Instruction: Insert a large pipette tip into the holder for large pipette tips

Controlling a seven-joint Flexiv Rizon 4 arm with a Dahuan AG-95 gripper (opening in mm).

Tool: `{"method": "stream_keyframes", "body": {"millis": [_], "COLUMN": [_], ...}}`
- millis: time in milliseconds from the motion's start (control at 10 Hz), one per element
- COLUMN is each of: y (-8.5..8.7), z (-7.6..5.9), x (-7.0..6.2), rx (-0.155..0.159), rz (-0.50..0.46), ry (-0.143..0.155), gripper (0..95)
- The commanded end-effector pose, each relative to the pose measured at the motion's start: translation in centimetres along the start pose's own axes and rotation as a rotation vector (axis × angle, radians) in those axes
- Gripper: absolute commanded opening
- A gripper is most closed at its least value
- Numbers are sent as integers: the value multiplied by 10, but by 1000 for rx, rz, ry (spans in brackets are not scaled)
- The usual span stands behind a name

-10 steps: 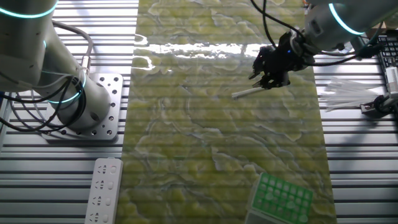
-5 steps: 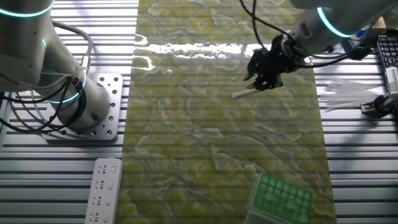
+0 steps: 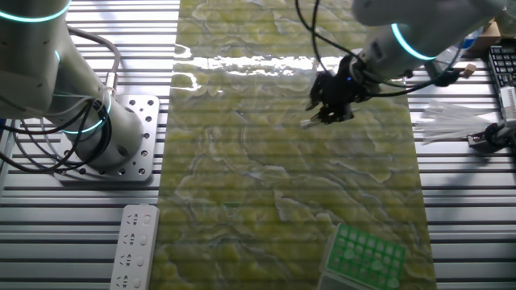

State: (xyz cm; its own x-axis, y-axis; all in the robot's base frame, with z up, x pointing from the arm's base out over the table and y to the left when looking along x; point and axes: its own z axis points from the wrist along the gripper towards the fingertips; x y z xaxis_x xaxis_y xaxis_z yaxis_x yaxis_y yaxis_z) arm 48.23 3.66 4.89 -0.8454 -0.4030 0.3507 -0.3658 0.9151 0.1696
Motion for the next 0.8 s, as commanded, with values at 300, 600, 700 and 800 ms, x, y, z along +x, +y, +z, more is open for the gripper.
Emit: {"method": "stream_keyframes", "body": {"millis": [300, 600, 700, 800], "y": [-1, -1, -1, -2], "z": [12, 18, 20, 23], "x": [1, 1, 1, 1], "rx": [-3, 0, 2, 3], "rz": [11, 14, 18, 20], "ry": [0, -4, -6, -8], "gripper": [380, 190, 190, 190]}}
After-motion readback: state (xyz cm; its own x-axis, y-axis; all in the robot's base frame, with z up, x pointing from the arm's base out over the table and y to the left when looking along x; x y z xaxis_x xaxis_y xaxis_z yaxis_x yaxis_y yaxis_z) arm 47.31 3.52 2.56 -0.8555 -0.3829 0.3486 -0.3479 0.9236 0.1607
